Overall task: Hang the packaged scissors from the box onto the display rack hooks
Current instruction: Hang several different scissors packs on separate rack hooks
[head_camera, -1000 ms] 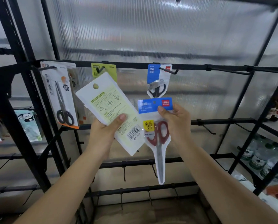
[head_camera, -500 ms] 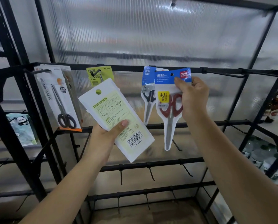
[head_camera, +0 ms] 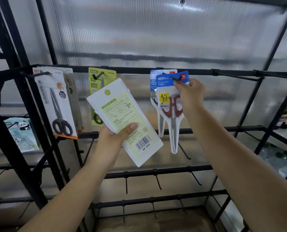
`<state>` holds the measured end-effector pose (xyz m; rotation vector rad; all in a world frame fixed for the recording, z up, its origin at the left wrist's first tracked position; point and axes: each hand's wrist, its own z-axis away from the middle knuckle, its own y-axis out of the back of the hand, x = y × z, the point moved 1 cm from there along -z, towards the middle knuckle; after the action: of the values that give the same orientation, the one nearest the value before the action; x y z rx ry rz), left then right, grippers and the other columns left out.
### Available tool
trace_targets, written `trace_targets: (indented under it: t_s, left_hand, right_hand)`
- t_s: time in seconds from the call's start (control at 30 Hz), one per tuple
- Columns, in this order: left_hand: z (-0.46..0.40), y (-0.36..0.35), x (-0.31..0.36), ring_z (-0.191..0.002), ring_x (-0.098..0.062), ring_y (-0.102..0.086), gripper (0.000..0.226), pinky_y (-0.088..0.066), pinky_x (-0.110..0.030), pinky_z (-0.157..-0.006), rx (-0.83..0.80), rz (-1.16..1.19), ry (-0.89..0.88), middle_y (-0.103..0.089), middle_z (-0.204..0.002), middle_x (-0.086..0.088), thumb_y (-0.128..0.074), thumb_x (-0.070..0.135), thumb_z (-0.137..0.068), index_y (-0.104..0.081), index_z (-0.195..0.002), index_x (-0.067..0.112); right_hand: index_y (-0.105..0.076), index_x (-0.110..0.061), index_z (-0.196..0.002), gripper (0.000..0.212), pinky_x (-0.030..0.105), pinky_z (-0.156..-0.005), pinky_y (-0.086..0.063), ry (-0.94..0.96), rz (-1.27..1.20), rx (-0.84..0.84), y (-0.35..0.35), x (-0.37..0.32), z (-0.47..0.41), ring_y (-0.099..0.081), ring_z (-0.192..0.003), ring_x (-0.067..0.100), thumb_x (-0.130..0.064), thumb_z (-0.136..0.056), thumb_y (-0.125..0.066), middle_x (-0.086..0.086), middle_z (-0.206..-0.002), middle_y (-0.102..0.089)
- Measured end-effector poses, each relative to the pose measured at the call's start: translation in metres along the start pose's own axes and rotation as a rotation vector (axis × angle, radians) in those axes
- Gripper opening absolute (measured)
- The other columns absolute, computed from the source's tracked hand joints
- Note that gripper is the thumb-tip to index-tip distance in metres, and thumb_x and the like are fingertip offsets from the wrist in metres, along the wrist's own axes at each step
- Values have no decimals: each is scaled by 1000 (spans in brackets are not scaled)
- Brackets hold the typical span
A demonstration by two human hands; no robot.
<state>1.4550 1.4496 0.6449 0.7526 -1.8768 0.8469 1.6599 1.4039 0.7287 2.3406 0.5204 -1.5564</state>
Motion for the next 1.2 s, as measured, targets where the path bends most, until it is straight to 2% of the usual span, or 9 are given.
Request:
trace_targets:
  t_s: [0.2, 0.37, 0.5, 0.63, 0.73, 0.93, 1.07, 1.13, 1.2]
  left_hand:
    - [-7, 3, 4, -98, -20, -69, 44, -59, -37, -75, 10, -8, 2, -71, -110, 0, -68, 17, -71, -61, -115, 16]
    - [-7, 8, 5, -99, -19, -68, 47, -58, -32, -74, 6, -14, -22, -70, -112, -2, -67, 14, -73, -60, -119, 10]
    - [-7, 16, 0, -102, -20, -67, 47, -58, -36, -79, 12, -40, -6, -69, -114, -2, -73, 15, -77, -59, -121, 9]
    - [-5, 15, -4, -98, -17, -69, 42, -57, -30, -71, -15, 4, 24, -72, -108, 5, -67, 17, -73, -61, -115, 15]
    - [-1, 10, -7, -96, -18, -69, 41, -57, -29, -70, -37, 23, 38, -72, -106, 2, -66, 18, -71, -63, -111, 15]
    - [2, 6, -14, -80, -11, -68, 53, -57, -29, -68, 129, -51, 54, -67, -94, 0, -68, 25, -67, -48, -115, 16]
    - [2, 7, -10, -94, -16, -62, 53, -53, -24, -72, -80, -153, -54, -59, -106, -7, -75, 47, -71, -57, -118, 30]
    - [3, 10, -4, -101, -28, -62, 39, -52, -33, -81, -154, -164, -107, -61, -109, -17, -75, 55, -65, -71, -99, 34]
    - [4, 13, -1, -97, -23, -65, 18, -52, -32, -83, -174, -143, -122, -69, -100, -8, -75, 39, -69, -75, -87, 37]
  right_hand:
    - [-55, -16, -80, 16, 20, -55, -40, -73, 70, -92, -21, 4, -26, -53, -62, 9, -27, -89, -63, -2, -71, -55]
    - [-52, -15, -107, 22, 23, -71, -52, -154, -22, -103, -26, 19, -25, -65, -80, 12, -29, -91, -59, 4, -99, -64]
    - [-43, -16, -120, 33, 17, -63, -49, -180, -138, -30, -21, 35, 6, -61, -83, 8, -16, -91, -59, 1, -104, -57]
    - [-59, -13, -100, 8, 27, -70, -51, -200, -13, -445, -20, 40, 51, -62, -82, 17, -15, -92, -58, 9, -97, -65]
    - [-65, -6, -99, 16, 39, -79, -54, -210, -46, -707, -21, 41, 78, -67, -86, 29, -19, -93, -57, 14, -95, -70]
    - [-63, -18, -106, 16, 39, -89, -51, -128, -135, -810, -17, 43, 103, -65, -98, 19, -19, -92, -58, 2, -104, -70]
    - [-48, -22, -132, 70, 40, -105, -42, -157, -118, -840, -22, 44, 112, -54, -120, 16, -43, -70, -73, 1, -128, -58]
    - [-41, -19, -136, 77, 45, -103, -43, -196, -207, -812, -22, 45, 112, -58, -115, 20, -33, -69, -77, 6, -121, -64]
    - [-33, -21, -139, 85, 47, -100, -46, -210, -279, -777, -22, 45, 113, -60, -112, 24, -21, -68, -80, 11, -116, -66]
